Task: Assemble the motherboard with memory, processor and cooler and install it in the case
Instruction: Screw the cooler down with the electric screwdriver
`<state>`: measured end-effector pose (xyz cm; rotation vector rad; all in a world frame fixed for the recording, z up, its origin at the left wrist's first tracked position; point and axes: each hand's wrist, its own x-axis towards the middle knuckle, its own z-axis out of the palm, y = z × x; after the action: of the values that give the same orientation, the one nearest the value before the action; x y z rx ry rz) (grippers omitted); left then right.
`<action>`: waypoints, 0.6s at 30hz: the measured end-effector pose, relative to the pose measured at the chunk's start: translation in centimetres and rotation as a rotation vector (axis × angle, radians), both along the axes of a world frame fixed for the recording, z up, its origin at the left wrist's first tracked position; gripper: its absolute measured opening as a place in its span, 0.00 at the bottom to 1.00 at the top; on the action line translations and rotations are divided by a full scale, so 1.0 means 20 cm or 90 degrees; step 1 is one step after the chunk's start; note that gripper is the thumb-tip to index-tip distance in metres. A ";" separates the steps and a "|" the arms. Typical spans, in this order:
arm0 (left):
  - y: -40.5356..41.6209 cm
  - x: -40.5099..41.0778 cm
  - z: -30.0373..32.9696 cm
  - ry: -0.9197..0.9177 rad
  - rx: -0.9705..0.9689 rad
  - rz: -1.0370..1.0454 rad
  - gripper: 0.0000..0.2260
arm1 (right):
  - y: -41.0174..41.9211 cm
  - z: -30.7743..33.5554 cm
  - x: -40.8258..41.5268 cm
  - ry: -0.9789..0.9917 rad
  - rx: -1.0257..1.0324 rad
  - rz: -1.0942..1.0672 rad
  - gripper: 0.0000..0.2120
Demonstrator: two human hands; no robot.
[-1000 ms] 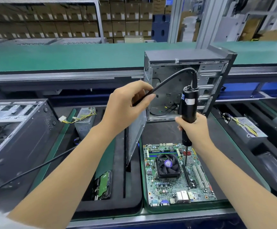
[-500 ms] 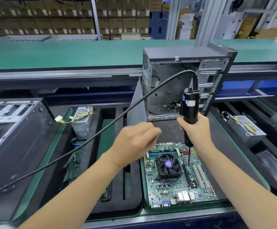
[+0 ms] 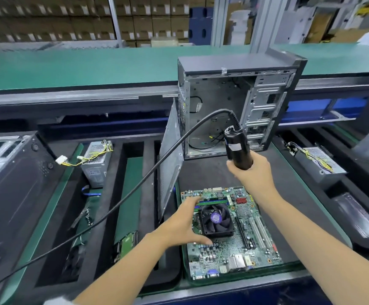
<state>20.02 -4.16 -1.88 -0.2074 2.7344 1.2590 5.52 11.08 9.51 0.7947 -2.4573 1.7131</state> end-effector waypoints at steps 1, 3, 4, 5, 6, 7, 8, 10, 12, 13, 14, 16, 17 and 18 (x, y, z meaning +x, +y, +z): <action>0.01 -0.01 -0.02 -0.009 0.011 0.010 0.55 | 0.01 -0.01 -0.02 0.018 0.018 0.017 0.14; 0.04 -0.02 -0.05 -0.020 0.025 0.026 0.55 | 0.03 -0.02 -0.07 0.044 0.073 0.071 0.15; 0.05 -0.02 -0.06 -0.022 0.030 0.035 0.55 | 0.05 -0.03 -0.10 0.046 0.114 0.106 0.15; 0.06 -0.02 -0.07 -0.021 0.034 0.047 0.53 | 0.07 -0.04 -0.13 0.047 0.164 0.145 0.15; 0.06 -0.02 -0.08 -0.016 0.039 0.061 0.52 | 0.08 -0.05 -0.16 0.046 0.228 0.186 0.14; 0.06 -0.01 -0.08 -0.009 0.044 0.073 0.50 | 0.10 -0.08 -0.18 0.042 0.300 0.225 0.13; 0.06 0.00 -0.09 -0.002 0.048 0.083 0.48 | 0.11 -0.12 -0.19 0.032 0.366 0.261 0.12; 0.06 0.01 -0.10 0.008 0.059 0.095 0.46 | 0.12 -0.21 -0.19 0.002 0.445 0.319 0.14; 0.06 0.01 -0.11 0.003 0.070 0.089 0.47 | 0.12 -0.29 -0.17 -0.021 0.461 0.356 0.16; 0.05 0.02 -0.13 -0.001 0.074 0.084 0.48 | 0.11 -0.32 -0.17 -0.027 0.461 0.370 0.19; 0.04 0.02 -0.14 -0.003 0.075 0.083 0.50 | 0.11 -0.35 -0.17 -0.027 0.463 0.380 0.22; 0.03 0.05 -0.18 -0.005 0.068 0.101 0.53 | 0.09 -0.38 -0.18 -0.015 0.485 0.384 0.25; 0.02 0.06 -0.19 -0.007 0.064 0.114 0.54 | 0.09 -0.39 -0.18 -0.007 0.498 0.383 0.24; 0.02 0.07 -0.20 -0.008 0.058 0.127 0.54 | 0.08 -0.40 -0.19 0.001 0.511 0.383 0.23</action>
<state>21.39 -3.81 -5.86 -0.4879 2.6925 1.4226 1.81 12.73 1.48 1.7247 -3.1113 0.6919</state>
